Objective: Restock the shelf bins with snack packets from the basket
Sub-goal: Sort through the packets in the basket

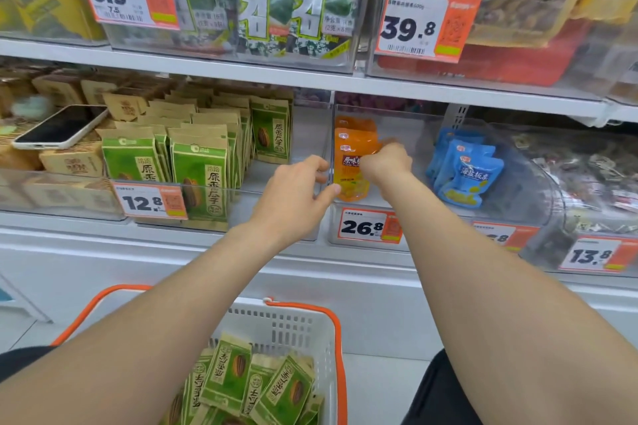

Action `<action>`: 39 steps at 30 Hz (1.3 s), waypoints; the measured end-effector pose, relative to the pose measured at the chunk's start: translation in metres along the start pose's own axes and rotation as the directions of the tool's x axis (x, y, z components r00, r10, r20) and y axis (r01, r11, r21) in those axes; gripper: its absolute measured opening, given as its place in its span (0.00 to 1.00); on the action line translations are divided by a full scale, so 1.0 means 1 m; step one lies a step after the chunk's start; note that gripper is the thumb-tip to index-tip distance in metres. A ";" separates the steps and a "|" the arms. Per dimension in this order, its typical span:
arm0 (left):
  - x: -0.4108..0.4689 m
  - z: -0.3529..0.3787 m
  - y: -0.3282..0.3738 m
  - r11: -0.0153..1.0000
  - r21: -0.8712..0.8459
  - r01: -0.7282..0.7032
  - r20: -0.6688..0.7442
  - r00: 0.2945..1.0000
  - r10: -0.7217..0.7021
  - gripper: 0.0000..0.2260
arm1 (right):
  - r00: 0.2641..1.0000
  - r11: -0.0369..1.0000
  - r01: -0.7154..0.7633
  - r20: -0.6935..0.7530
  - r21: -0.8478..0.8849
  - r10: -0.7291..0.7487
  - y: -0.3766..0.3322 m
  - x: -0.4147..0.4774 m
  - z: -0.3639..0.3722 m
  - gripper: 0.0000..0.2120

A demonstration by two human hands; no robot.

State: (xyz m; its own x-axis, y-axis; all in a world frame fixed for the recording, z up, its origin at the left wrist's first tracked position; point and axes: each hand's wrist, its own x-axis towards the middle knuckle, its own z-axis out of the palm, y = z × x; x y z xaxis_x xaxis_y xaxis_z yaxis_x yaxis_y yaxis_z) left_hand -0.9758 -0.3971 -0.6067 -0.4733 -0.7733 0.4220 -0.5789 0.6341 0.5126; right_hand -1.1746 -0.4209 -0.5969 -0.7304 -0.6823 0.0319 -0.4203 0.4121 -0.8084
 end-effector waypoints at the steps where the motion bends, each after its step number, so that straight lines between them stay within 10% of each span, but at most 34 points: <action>1: 0.000 0.000 -0.001 1.000 -0.002 -0.007 0.006 1.000 0.007 0.20 | 1.000 0.999 0.000 0.013 -0.037 0.001 -0.001 -0.001 0.001 0.15; 23: -0.032 -0.014 -0.010 0.954 0.193 -0.232 -0.100 0.962 0.254 0.09 | 0.994 0.930 -0.099 0.005 -0.353 0.108 -0.016 -0.040 -0.002 0.28; 27: -0.045 -0.025 -0.023 0.913 0.322 -0.249 -0.126 0.945 0.302 0.05 | 0.949 0.959 0.277 -0.138 -0.058 -0.283 -0.035 -0.097 -0.012 0.12; 31: -0.060 -0.030 -0.047 0.943 0.333 -0.019 0.058 0.998 -0.001 0.12 | 0.842 0.845 0.534 -0.099 0.028 -0.530 -0.048 -0.152 0.002 0.09; 34: -0.073 -0.038 -0.076 0.931 0.349 0.110 0.374 0.894 -0.246 0.13 | 0.812 0.816 0.576 0.088 0.042 -0.577 -0.048 -0.183 0.029 0.11; 39: -0.098 -0.049 -0.130 0.762 0.647 -0.004 0.655 0.514 -0.554 0.15 | 0.640 0.791 0.601 0.661 -0.113 -0.392 -0.033 -0.212 0.082 0.10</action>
State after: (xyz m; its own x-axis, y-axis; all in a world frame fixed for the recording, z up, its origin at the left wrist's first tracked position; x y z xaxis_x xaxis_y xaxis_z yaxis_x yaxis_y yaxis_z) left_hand -0.8213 -0.4042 -0.6779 -0.3575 -0.7497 -0.5568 -0.8693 0.4851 -0.0950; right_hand -0.9622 -0.3392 -0.6254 0.0532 -0.9973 -0.0506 -0.8323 -0.0163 -0.5541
